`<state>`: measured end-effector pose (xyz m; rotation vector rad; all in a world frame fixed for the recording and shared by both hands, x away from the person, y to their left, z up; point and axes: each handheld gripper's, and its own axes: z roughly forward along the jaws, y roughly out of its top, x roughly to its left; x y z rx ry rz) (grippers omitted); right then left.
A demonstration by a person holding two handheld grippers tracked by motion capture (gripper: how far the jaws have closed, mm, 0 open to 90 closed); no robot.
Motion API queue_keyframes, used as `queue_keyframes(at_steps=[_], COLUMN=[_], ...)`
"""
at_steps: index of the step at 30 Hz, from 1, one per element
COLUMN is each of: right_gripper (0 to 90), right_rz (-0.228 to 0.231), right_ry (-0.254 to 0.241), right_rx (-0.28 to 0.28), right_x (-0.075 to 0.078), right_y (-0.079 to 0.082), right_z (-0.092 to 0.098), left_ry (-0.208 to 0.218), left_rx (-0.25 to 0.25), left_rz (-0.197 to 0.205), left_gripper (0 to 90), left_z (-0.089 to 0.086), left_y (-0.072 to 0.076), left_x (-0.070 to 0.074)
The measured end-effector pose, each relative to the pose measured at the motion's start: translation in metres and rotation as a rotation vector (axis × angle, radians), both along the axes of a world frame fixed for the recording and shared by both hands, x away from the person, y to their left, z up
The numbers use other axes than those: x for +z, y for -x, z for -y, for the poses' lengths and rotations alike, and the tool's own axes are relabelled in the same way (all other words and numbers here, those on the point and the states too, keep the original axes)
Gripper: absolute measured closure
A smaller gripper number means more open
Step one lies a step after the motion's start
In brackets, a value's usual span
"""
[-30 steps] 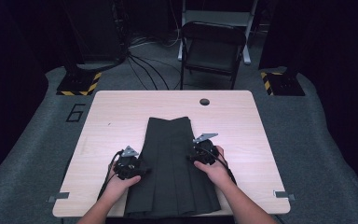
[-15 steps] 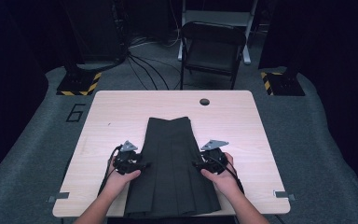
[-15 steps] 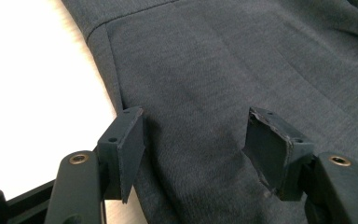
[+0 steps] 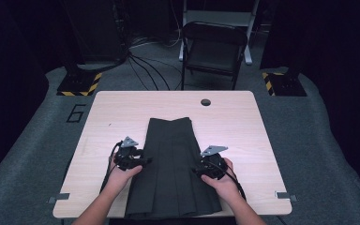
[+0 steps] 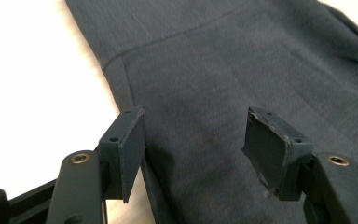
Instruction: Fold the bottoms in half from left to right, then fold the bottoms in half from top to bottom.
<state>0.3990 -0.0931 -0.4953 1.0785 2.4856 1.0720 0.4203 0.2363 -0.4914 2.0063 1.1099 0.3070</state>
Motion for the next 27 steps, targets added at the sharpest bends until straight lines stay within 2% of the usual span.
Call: queue_keyframes(at_steps=[3,5,12,14,15,18,20,23,27], right_gripper=[44.4,44.5,43.9,43.6,43.4,42.5,42.4,42.3,42.1], right_rz=[0.002,0.000,-0.013,-0.017,-0.001,-0.009,-0.009,0.002,-0.010], right_ry=[-0.003,0.000,0.022,0.018,0.014,0.029,0.032,0.028,0.033], right_rx=[-0.001,0.001,-0.004,-0.013,-0.016,-0.009,-0.017,-0.018,-0.015], right_x=[-0.001,-0.003,-0.008,-0.009,-0.010,-0.010,-0.010,-0.012,-0.013], right_y=[0.000,-0.001,-0.003,-0.002,-0.003,-0.003,-0.003,-0.003,-0.004], right_z=[0.000,0.001,-0.001,-0.001,-0.002,-0.001,-0.002,-0.003,-0.003], left_ry=[0.021,0.011,0.005,0.016,0.016,0.002,0.023,0.033,0.027], left_rx=[0.007,-0.011,-0.010,0.005,0.001,-0.001,0.013,0.028,0.041], left_rz=[-0.009,-0.015,-0.022,-0.025,-0.022,-0.026,-0.026,-0.037,-0.041], left_gripper=[37.6,37.9,38.8,38.7,38.7,38.7,38.7,39.2,39.4], left_z=[0.001,0.001,-0.002,-0.002,-0.002,-0.005,-0.005,-0.006,-0.009], left_y=[-0.002,-0.004,-0.010,-0.012,-0.014,-0.019,-0.021,-0.024,-0.028], left_x=[0.000,-0.001,-0.001,-0.001,0.000,0.001,0.001,-0.001,-0.005])
